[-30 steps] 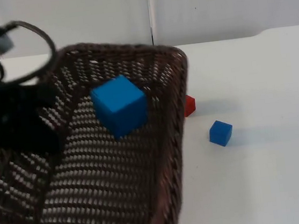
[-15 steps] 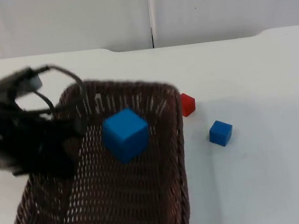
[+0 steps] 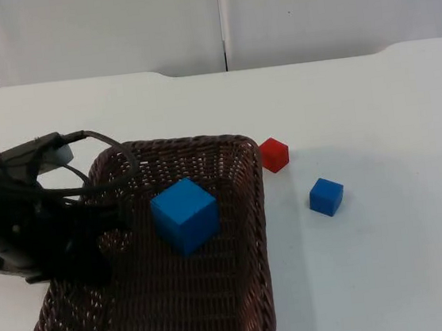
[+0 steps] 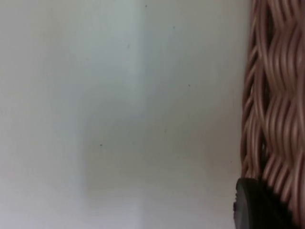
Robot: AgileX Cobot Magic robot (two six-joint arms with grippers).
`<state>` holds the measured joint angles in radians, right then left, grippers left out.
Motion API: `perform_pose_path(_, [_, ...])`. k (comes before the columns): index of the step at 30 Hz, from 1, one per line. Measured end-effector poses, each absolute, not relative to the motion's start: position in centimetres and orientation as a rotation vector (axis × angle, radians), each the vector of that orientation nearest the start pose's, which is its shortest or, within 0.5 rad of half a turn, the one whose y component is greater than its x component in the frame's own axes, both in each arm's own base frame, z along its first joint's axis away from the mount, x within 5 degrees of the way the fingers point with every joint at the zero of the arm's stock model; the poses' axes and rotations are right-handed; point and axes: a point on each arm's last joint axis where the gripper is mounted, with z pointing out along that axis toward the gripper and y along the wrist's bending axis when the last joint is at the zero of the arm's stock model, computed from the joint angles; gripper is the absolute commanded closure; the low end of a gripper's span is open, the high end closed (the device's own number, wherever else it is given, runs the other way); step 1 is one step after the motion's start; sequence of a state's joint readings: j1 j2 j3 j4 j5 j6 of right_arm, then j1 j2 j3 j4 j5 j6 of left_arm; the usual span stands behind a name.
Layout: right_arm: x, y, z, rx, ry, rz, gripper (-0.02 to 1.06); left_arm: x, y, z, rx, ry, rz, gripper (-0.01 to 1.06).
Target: Pick up the basket with the left hand and place the largest block into the basket with the right hand.
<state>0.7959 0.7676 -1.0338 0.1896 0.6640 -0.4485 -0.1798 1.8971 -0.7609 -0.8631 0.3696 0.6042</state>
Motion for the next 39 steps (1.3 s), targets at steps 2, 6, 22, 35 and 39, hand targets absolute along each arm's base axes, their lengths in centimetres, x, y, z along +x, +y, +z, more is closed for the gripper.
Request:
perform_pose_path(2, [8.9,10.6,42.7,-1.052,1.577,0.452,0.19,28.6,-7.7,8.7,-0.008,2.891,-0.477,1.01])
perform_pose_path(6, [8.9,10.6,42.7,-1.049,1.579,0.454,0.19,28.5,-7.8,8.7,-0.009,2.893,-0.479,0.76])
perform_pose_path(22, [9.2,10.9,40.8,-1.077,1.634,0.446,0.19,28.4,-7.9,9.9,0.022,2.876,-0.505,0.00])
perform_pose_path(35, [9.2,10.9,40.6,-1.079,1.640,0.447,0.19,27.1,-7.6,21.3,0.100,2.482,-0.528,0.00])
perform_pose_path(39, [9.2,10.9,40.6,-1.062,1.650,0.460,0.19,25.2,-7.4,25.4,0.141,2.348,-0.554,0.00])
